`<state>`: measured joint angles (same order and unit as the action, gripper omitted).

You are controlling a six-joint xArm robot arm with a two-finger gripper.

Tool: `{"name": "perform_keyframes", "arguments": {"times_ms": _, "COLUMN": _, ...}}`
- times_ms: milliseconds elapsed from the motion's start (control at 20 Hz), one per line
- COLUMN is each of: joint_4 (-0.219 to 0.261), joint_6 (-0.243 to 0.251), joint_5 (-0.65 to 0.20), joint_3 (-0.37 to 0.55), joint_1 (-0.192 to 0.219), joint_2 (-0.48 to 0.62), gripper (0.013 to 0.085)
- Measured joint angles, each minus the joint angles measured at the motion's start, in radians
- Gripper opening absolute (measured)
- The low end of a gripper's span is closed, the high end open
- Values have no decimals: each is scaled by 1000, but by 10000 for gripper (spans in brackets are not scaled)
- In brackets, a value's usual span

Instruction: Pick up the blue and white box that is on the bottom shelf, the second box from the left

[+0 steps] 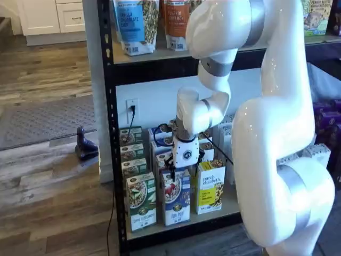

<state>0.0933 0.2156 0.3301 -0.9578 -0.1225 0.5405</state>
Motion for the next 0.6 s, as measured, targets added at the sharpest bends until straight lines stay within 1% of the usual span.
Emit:
{"name": "perform_keyframes", "arguments": {"times_ms": 150, "joint_4": 0, "joint_6": 0, "joint_5": 10, "joint_3": -47, "joint_1": -1, "joint_2": 39, "gripper": 850}}
{"name": "perform_keyframes", "arguments": {"times_ms": 450, "joint_4": 24, "joint_6": 31, "joint_5": 22, "joint_3": -147, "joint_1": -9, "joint_2": 110, "gripper": 850}}
{"name": "perform_keyframes", "arguments": {"times_ms": 600, "joint_4": 10, "joint_6": 15, "joint_5": 38, "joint_3": -188, "joint_1": -7, "joint_2": 130, "gripper": 850}}
